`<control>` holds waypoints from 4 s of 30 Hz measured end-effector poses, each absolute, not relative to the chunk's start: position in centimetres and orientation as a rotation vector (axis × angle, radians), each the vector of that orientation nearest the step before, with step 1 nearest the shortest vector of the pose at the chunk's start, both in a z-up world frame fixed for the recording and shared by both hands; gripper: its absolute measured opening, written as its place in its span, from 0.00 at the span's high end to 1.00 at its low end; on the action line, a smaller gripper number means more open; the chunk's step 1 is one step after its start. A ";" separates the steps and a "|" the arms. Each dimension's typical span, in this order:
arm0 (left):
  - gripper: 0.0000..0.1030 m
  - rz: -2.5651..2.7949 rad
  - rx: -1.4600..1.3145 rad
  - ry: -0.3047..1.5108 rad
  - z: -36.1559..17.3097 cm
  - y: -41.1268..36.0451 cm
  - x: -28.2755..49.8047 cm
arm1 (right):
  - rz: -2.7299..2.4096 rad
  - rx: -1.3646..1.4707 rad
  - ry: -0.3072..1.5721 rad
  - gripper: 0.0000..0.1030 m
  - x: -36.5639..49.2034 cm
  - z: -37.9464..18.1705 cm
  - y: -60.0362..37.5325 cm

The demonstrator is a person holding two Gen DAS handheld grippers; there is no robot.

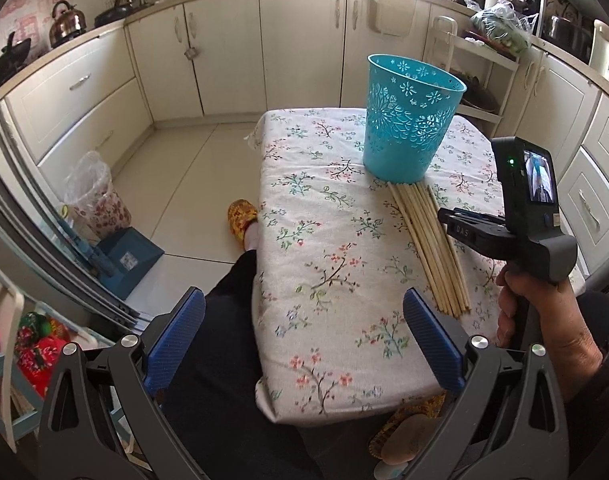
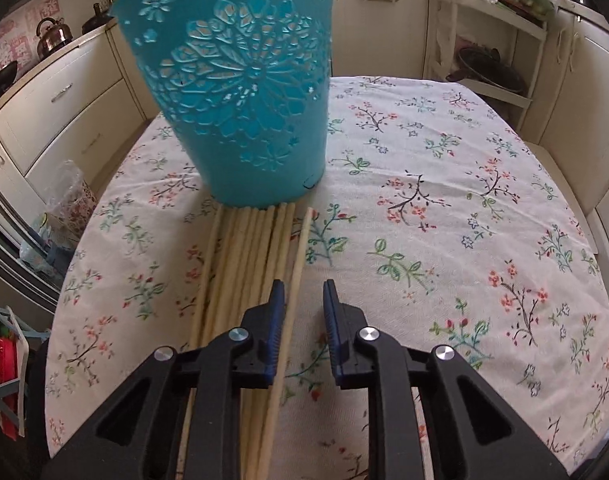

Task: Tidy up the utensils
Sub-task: 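Reach the left gripper to the wooden sticks and grasp one stick, then lift the stick with the left gripper and drop it into the teal basket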

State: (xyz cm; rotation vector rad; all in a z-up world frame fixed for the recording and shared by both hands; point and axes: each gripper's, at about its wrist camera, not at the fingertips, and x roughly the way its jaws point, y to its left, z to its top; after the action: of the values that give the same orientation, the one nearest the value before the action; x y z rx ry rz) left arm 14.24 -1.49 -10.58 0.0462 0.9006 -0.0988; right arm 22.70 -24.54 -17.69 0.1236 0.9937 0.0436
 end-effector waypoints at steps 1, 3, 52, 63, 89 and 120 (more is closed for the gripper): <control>0.07 -0.103 0.042 0.900 -10.7 -1.6 14.7 | 0.050 0.126 0.992 0.83 22.8 -17.8 -24.8; 0.07 -0.133 0.024 0.899 -11.1 -2.0 15.9 | 0.056 0.119 0.988 0.87 22.8 -17.8 -24.9; 0.95 -0.361 0.111 1.020 -20.2 -9.5 29.1 | 0.189 0.068 1.028 0.90 21.9 -17.5 -27.7; 0.83 -0.236 0.198 0.992 -20.4 -10.7 29.6 | 0.164 0.098 0.995 0.82 22.7 -17.9 -28.2; 0.96 -0.540 -0.237 0.500 -1.2 -7.4 29.4 | 0.165 0.112 0.978 0.92 22.0 -18.3 -28.3; 0.96 -0.417 -0.457 0.321 -3.2 -9.1 41.2 | 0.171 0.127 0.964 0.92 22.3 -18.4 -28.4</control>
State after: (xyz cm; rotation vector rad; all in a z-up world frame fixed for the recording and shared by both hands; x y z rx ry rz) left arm 41.18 -9.15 -3.20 -0.4565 0.3215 -0.4170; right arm 22.30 -28.43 -18.42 0.1271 0.9644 0.1714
